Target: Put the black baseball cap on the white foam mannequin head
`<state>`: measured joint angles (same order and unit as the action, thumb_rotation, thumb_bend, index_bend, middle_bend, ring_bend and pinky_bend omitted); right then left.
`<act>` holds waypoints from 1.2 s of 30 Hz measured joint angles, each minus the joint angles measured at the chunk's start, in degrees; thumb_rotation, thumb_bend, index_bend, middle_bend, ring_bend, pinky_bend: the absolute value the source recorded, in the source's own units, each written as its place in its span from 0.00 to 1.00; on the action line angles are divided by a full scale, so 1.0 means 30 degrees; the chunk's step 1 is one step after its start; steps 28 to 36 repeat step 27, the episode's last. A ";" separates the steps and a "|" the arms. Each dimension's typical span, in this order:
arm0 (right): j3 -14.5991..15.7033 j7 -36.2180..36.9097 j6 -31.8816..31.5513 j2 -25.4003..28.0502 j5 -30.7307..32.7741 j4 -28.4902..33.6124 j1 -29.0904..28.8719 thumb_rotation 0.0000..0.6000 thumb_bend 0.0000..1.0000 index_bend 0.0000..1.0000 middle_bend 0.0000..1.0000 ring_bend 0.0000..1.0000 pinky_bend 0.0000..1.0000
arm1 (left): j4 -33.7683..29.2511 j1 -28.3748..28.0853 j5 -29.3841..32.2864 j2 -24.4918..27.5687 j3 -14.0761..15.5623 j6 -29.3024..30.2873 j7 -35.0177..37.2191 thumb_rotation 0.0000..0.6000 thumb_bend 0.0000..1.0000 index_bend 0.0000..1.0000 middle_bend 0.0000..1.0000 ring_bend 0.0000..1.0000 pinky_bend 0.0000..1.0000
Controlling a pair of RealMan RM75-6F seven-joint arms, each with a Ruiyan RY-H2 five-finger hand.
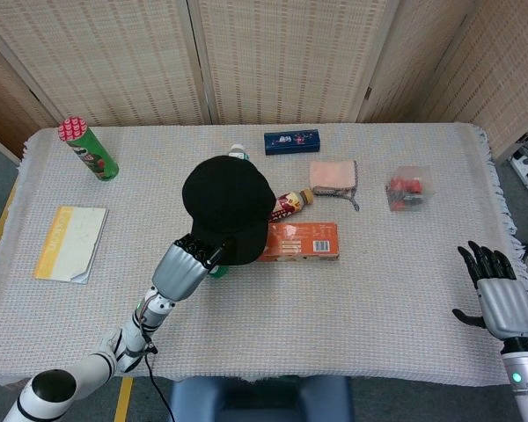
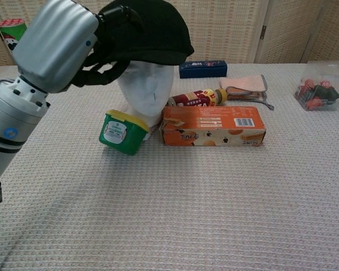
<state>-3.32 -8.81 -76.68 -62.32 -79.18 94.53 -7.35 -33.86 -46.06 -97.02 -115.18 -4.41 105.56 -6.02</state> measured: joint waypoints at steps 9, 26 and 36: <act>0.0162 -0.0904 0.0024 -0.0386 -0.0029 -0.0055 -0.0023 1.00 0.06 0.00 0.00 0.00 0.00 | -0.1855 0.1451 0.0014 0.1264 0.0300 0.0474 -0.0466 1.00 0.17 0.00 0.74 0.76 0.94; -0.0110 -0.1098 -0.1818 -0.1298 -0.0796 -0.0515 0.0354 1.00 0.06 0.00 0.00 0.00 0.00 | -1.5071 1.0181 0.7399 1.2690 0.2546 -0.4287 -0.0102 1.00 0.12 0.01 0.10 0.03 0.16; -0.0110 -0.1062 -0.1908 -0.1356 -0.0930 -0.0544 0.0382 1.00 0.06 0.00 0.00 0.00 0.00 | -1.5221 1.0599 0.7657 1.2977 0.2553 -0.4274 0.0267 1.00 0.12 0.01 0.09 0.02 0.15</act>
